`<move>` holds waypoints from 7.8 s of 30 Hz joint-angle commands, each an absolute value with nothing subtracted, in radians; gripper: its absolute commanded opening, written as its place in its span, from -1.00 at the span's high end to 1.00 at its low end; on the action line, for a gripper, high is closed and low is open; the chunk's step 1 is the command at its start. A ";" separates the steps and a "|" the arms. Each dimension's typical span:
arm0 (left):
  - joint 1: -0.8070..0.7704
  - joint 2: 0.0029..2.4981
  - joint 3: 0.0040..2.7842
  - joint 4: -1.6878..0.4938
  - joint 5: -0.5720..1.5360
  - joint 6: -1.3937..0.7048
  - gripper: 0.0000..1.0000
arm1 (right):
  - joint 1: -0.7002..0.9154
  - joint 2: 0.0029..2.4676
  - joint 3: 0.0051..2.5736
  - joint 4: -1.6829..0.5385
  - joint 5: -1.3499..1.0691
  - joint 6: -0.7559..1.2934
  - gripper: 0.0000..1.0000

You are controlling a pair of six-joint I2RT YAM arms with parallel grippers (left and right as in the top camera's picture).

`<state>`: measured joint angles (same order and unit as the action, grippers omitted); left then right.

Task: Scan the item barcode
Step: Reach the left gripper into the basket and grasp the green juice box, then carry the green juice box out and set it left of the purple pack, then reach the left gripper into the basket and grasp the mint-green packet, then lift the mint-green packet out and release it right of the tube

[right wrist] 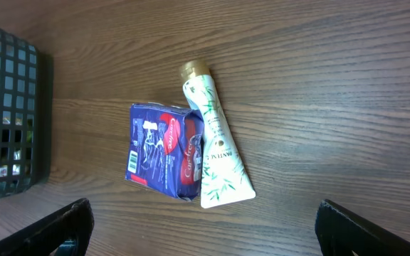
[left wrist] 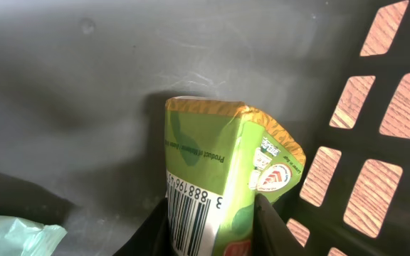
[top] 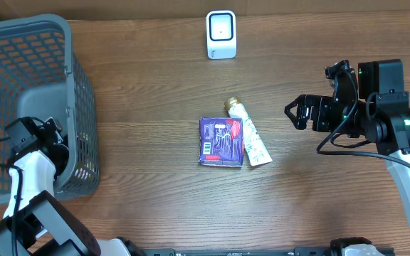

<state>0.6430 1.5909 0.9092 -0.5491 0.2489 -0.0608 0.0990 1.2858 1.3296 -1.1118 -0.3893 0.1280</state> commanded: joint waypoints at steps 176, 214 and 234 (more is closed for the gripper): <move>0.730 1.599 0.854 -0.566 -0.207 -0.472 0.36 | 0.102 1.287 1.348 -1.113 -0.394 0.126 -1.00; 0.415 1.527 2.022 -1.264 0.410 -0.130 0.92 | 0.102 1.287 1.348 -1.103 -0.395 0.126 -1.00; -0.406 1.739 1.668 -1.079 0.269 -0.425 0.92 | 0.100 1.285 1.350 -1.104 -0.321 0.126 -0.99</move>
<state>-0.3206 1.7084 1.7020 -1.1164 0.2703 -0.3481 0.0990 1.2858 1.3296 -1.1091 -0.3614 0.1272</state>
